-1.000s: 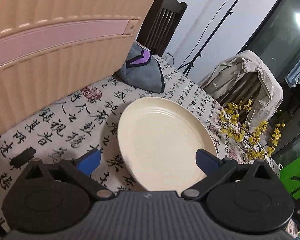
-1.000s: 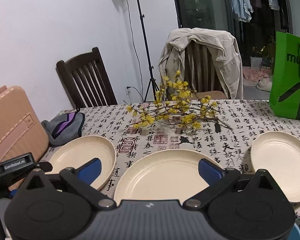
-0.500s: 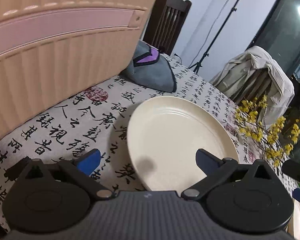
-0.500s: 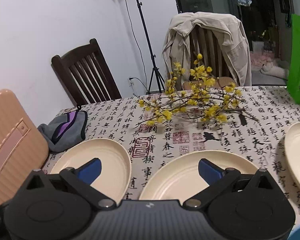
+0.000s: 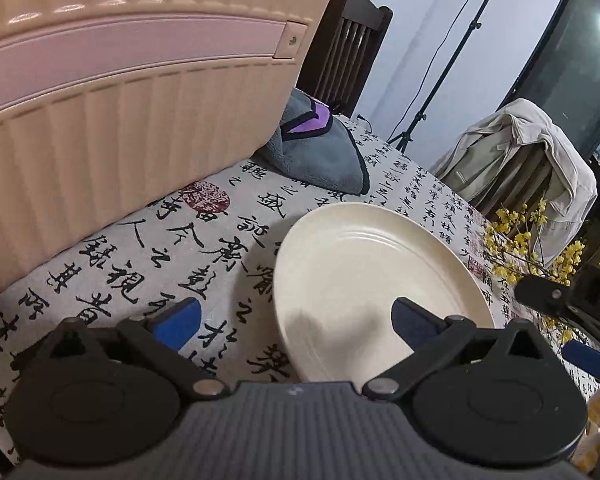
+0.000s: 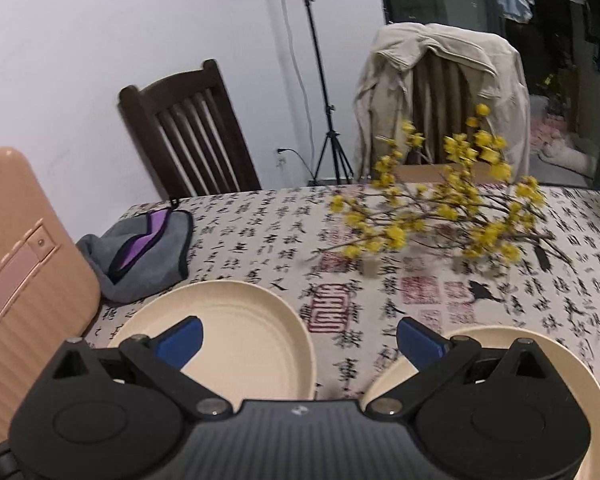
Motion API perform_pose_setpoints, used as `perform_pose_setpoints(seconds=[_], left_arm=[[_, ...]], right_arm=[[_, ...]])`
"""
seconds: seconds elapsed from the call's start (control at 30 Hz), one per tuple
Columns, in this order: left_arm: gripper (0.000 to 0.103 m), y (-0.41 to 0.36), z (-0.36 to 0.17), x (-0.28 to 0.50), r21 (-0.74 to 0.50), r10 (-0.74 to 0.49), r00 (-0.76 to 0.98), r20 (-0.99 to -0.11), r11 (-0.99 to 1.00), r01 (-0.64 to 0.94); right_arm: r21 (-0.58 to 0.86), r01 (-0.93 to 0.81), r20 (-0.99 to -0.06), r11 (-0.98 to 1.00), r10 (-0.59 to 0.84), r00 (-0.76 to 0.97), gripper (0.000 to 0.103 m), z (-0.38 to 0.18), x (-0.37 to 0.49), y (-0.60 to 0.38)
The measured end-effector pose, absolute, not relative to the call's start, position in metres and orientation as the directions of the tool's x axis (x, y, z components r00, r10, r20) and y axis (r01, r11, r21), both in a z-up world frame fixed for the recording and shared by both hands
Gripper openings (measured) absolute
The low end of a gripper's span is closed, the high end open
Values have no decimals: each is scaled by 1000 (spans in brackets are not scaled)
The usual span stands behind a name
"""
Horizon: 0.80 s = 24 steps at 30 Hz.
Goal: Organize plates and bowls
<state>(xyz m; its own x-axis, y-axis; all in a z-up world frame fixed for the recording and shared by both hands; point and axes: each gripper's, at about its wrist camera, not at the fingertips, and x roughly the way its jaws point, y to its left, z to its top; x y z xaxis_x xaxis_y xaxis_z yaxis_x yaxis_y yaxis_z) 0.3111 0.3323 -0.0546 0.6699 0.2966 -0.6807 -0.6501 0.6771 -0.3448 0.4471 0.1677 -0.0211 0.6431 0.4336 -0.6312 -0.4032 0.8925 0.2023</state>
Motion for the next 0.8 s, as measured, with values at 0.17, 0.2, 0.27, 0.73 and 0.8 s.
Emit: perform_pose_setpoints(seconds=[0.17,0.2,0.27,0.73,0.8], left_arm=[[103,335,-57,312,-350,297,668,-682,669,-655],[103,335,-57,312,-351,296,669,-682,670,-654],[103,335,-58,312,-346,298,666,-683,671,-656],[92,334,-62,318,-326,312,677,-667,695,-641],[87,333,-63,319,-322,313,679,-665,700,-637]], right_arm=[[204,-409,-649,889,436,623,98,-31,454,181],[202,-411,-652,889,435,621,96,-34,455,184],[190,-421,-654,887,434,620,94,-38,456,188],[142,-451,-675,881,419,607,49,-63,466,191],[160,-452,-675,878,431,599,45,-68,467,190]])
